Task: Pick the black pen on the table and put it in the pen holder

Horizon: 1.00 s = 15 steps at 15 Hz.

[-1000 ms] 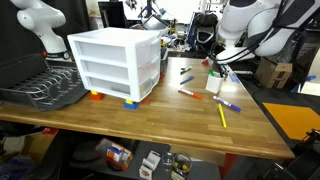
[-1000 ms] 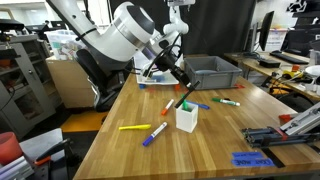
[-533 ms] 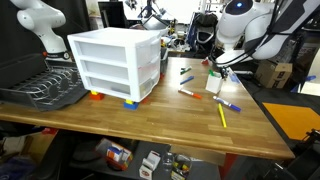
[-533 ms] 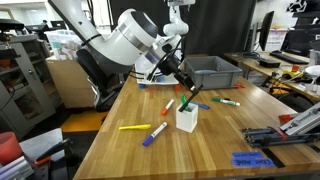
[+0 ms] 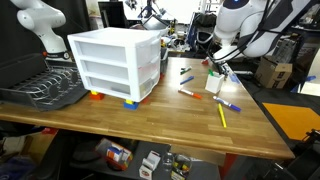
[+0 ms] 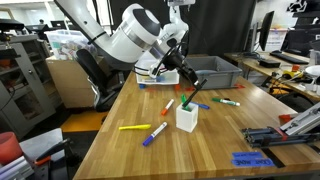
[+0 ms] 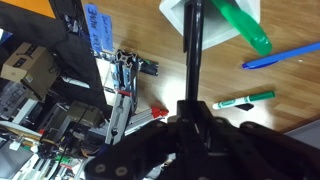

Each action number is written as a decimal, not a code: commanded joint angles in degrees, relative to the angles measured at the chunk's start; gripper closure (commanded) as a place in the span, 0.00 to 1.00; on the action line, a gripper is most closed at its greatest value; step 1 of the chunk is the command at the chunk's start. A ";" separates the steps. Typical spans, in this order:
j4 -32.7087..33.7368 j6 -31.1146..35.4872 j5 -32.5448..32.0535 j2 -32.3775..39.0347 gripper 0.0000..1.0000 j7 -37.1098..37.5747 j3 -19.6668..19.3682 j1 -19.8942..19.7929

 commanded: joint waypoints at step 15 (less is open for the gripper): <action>0.00 -0.51 25.72 9.00 0.97 -17.37 -0.34 4.50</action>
